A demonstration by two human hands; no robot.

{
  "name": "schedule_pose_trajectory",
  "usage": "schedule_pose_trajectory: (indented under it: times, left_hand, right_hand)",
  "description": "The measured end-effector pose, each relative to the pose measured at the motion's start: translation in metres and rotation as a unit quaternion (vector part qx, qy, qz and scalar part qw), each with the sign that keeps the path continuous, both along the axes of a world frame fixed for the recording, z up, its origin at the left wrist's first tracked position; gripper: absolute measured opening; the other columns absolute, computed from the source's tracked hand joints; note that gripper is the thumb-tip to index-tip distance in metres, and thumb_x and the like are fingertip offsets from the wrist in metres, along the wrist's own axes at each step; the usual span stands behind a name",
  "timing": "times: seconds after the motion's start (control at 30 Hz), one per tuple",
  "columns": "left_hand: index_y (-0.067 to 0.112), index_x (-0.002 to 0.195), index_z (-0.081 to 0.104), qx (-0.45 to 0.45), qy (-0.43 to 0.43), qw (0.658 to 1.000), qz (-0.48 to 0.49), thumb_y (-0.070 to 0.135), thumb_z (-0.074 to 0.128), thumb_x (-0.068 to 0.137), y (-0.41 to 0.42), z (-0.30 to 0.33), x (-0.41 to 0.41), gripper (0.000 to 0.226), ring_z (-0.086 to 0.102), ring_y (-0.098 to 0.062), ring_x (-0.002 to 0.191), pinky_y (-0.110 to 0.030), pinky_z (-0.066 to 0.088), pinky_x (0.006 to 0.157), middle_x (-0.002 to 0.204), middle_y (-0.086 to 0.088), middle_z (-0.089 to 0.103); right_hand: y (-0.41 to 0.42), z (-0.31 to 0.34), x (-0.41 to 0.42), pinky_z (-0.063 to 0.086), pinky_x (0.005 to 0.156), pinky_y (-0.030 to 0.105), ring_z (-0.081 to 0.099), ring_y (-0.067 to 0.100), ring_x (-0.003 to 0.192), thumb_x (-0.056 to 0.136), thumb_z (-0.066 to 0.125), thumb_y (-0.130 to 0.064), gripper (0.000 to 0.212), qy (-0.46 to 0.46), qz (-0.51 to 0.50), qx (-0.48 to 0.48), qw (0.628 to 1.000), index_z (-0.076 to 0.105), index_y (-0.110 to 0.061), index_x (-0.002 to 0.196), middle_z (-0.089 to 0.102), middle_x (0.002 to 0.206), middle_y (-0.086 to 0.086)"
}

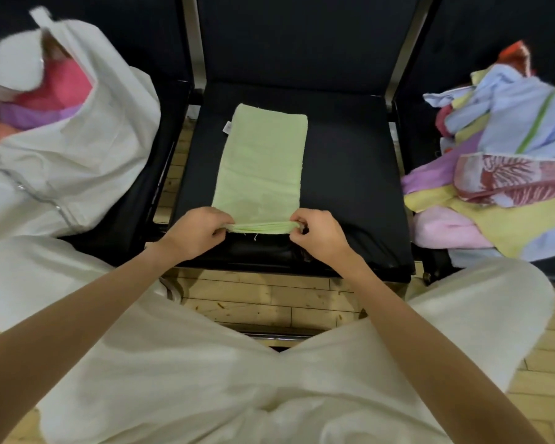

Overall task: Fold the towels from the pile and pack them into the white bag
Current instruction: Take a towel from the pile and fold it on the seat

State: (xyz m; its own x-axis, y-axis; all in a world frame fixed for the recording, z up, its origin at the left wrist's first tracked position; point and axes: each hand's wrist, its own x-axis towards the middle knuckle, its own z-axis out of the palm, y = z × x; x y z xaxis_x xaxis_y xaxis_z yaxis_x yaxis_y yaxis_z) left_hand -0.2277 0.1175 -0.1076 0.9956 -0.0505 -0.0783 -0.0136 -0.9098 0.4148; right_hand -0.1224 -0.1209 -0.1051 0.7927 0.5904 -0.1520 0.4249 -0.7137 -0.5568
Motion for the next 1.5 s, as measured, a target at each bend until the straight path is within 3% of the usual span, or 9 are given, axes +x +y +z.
schedule_pose_trajectory:
  times: [0.13,0.27,0.5,0.63,0.77,1.07,1.2,1.33,1.5]
  left_hand:
    - [0.017,0.095,0.071,-0.104,0.057,0.992,0.049,0.013,0.069,0.083,-0.009,0.023,0.003,0.012,0.058,-0.004,0.064,-0.014,0.042,0.059,0.075,0.01,0.064]
    - [0.017,0.084,0.07,-0.243,0.074,0.964,0.075,0.007,0.068,0.082,-0.016,0.04,0.004,0.01,0.061,-0.021,0.07,-0.033,0.05,0.065,0.079,-0.004,0.067]
    - [0.013,0.102,0.064,-0.409,-0.023,0.862,0.299,0.005,0.067,0.085,-0.021,0.033,0.044,0.019,0.063,-0.001,0.084,-0.008,0.048,0.062,0.094,0.005,0.067]
    - [0.013,0.11,0.06,-0.363,-0.058,0.847,0.385,0.012,0.066,0.086,-0.025,0.01,0.066,0.025,0.063,-0.011,0.088,-0.02,0.051,0.071,0.1,-0.001,0.066]
    - [0.009,0.118,0.055,-0.246,-0.075,0.884,0.391,0.017,0.061,0.092,-0.028,-0.015,0.073,0.028,0.059,-0.015,0.082,-0.025,0.045,0.069,0.097,0.0,0.063]
    - [0.006,0.119,0.05,0.036,-0.036,0.955,0.292,0.017,0.05,0.096,-0.033,-0.037,0.074,0.025,0.058,-0.029,0.09,-0.039,0.045,0.072,0.106,-0.014,0.059]
    - [0.003,0.11,0.056,0.087,-0.067,0.956,0.274,0.005,0.068,0.081,-0.026,-0.036,0.072,0.031,0.054,-0.033,0.085,-0.041,0.045,0.066,0.101,-0.016,0.055]
    - [0.006,0.104,0.066,0.081,-0.121,0.989,0.039,0.0,0.068,0.079,-0.01,-0.018,0.06,0.026,0.059,-0.029,0.096,-0.042,0.048,0.077,0.105,-0.01,0.062]
    - [0.009,0.111,0.067,0.069,-0.047,0.994,-0.074,0.022,0.066,0.087,0.0,-0.01,0.024,0.028,0.062,-0.022,0.105,-0.04,0.052,0.091,0.114,-0.004,0.066]
  right_hand:
    - [-0.018,0.001,0.005,0.052,0.072,0.032,0.062,0.018,0.075,0.077,0.065,-0.011,0.012,0.085,-0.082,0.106,0.987,0.067,-0.011,0.089,0.068,0.08,0.002]
    - [-0.026,0.006,0.011,0.046,0.067,0.024,0.055,0.015,0.073,0.078,0.063,-0.008,0.006,0.192,-0.152,0.269,0.932,0.066,-0.008,0.082,0.062,0.076,0.011]
    - [-0.001,-0.01,0.034,0.053,0.09,0.036,0.065,0.013,0.094,0.09,0.063,-0.023,0.014,0.257,-0.327,0.356,0.837,0.068,-0.014,0.1,0.07,0.096,-0.001]
    - [0.017,-0.018,0.048,0.054,0.076,0.019,0.065,0.009,0.084,0.092,0.062,-0.023,0.015,0.232,-0.357,0.367,0.827,0.064,-0.01,0.1,0.068,0.092,0.001]
    - [0.03,-0.033,0.057,0.048,0.068,0.023,0.057,0.009,0.071,0.092,0.06,-0.018,0.01,0.128,-0.344,0.305,0.879,0.061,-0.008,0.095,0.061,0.079,0.0]
    - [0.044,-0.054,0.059,0.043,0.062,0.035,0.057,0.023,0.077,0.1,0.042,-0.02,0.017,-0.054,-0.211,-0.048,0.975,0.048,-0.005,0.104,0.059,0.087,0.007]
    - [0.043,-0.051,0.06,0.044,0.073,0.034,0.05,0.027,0.102,0.098,0.048,-0.03,0.028,-0.074,-0.223,-0.057,0.97,0.051,-0.004,0.107,0.051,0.11,0.013]
    - [0.026,-0.032,0.051,0.043,0.091,0.034,0.05,0.023,0.105,0.097,0.049,-0.028,0.029,-0.108,-0.091,0.04,0.989,0.057,-0.006,0.114,0.055,0.114,0.009]
    - [-0.003,-0.017,0.033,0.021,0.116,0.026,0.028,0.018,0.141,0.101,0.04,-0.024,0.047,0.076,0.123,-0.012,0.989,0.034,-0.01,0.146,0.033,0.152,0.004]
